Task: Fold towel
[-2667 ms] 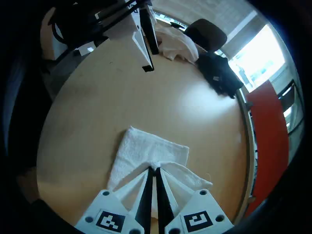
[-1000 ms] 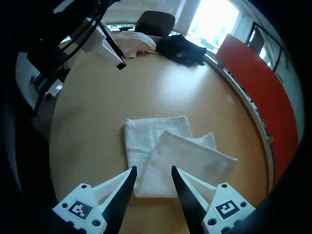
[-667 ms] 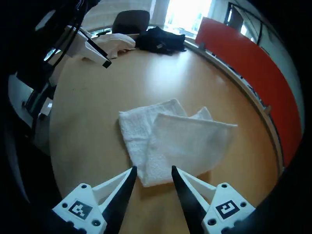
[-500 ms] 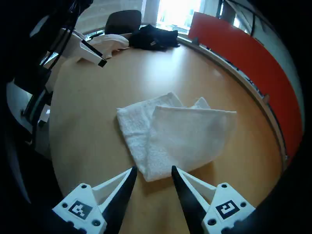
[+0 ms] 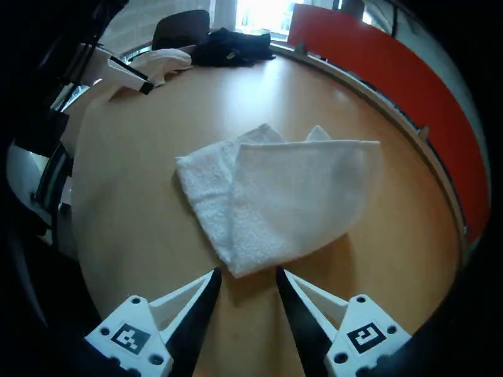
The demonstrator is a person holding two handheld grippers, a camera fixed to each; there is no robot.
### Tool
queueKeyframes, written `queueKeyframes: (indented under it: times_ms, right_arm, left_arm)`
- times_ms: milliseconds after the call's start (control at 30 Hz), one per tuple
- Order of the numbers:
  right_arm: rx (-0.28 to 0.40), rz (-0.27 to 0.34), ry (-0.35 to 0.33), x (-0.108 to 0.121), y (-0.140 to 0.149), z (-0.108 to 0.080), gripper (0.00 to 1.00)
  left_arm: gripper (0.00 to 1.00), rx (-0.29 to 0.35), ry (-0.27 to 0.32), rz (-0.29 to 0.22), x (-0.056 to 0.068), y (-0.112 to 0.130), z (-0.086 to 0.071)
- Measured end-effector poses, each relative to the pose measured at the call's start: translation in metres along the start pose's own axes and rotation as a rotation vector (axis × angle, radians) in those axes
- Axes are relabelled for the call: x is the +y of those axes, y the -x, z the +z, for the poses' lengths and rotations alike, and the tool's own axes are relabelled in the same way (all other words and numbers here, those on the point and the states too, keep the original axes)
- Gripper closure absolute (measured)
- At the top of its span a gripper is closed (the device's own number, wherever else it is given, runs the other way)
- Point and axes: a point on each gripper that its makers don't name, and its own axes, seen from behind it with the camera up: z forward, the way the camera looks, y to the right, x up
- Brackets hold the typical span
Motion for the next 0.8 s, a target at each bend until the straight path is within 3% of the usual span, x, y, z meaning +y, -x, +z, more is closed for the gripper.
queueKeyframes:
  times_ms: [267,467,700,800]
  right_arm:
    - [0.004,0.081,-0.019,-0.0030,0.0015,-0.0003,0.35]
    - [0.004,0.101,-0.016,-0.0025,0.0018,0.0023,0.40]
    - [0.004,0.134,-0.018,-0.0028,0.0017,0.0046,0.59]
    - [0.005,0.153,-0.022,-0.0040,0.0020,0.0050,0.62]
  left_arm:
    - [0.07,-0.003,0.000,-0.001,-0.0001,0.0022,-0.0011]
    - [0.07,-0.003,0.002,0.005,0.0009,0.0024,-0.0013]
    - [0.07,-0.003,0.003,0.005,0.0015,0.0036,-0.0016]
    - [0.07,-0.002,0.003,0.004,0.0012,0.0042,-0.0020]
